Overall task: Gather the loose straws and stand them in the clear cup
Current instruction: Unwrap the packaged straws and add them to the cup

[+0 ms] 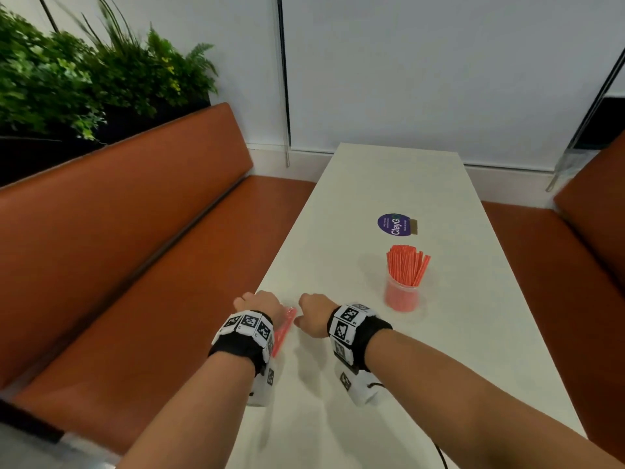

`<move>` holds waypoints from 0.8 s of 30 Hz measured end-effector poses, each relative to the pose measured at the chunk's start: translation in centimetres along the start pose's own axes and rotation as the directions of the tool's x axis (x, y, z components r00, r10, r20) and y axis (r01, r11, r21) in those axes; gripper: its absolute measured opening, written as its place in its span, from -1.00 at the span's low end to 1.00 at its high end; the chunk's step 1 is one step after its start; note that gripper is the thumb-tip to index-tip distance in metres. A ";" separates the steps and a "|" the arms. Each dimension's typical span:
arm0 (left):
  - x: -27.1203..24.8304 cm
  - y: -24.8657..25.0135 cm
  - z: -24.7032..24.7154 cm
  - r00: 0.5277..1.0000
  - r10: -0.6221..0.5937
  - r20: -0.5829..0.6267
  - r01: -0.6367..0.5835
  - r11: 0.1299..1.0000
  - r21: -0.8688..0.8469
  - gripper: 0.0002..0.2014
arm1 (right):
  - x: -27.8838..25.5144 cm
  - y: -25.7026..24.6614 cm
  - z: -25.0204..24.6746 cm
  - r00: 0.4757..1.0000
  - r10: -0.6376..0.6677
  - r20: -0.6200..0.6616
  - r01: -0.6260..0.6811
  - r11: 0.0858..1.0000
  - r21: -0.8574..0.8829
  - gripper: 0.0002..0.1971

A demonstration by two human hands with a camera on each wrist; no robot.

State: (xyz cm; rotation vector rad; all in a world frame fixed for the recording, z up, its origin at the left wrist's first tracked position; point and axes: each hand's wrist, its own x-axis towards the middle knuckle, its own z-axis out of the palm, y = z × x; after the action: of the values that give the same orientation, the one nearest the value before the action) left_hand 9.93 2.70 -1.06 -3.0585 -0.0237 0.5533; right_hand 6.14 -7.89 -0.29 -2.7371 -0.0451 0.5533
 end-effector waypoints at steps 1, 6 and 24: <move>-0.3 -0.5 0.3 1.000 -0.014 0.006 0.014 1.000 -0.012 -0.57 | 0.0 -0.6 0.3 1.000 0.003 0.013 -0.003 1.000 0.018 -0.64; -1.4 -1.7 2.1 0.992 -0.055 0.113 0.063 0.996 -0.068 -0.54 | -0.3 -2.1 1.7 0.998 -0.020 0.059 0.016 0.997 0.077 -0.73; -3.0 0.2 2.3 0.960 0.205 0.192 0.020 0.633 -0.774 -0.82 | -1.3 1.3 3.5 0.988 0.150 0.043 -0.144 0.770 0.622 -0.69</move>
State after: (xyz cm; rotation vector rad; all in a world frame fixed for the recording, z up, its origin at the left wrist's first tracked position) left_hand 6.36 2.47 -2.18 -3.7885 -0.1482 1.2564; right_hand 3.58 -8.05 -3.29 -2.0927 0.3090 0.4855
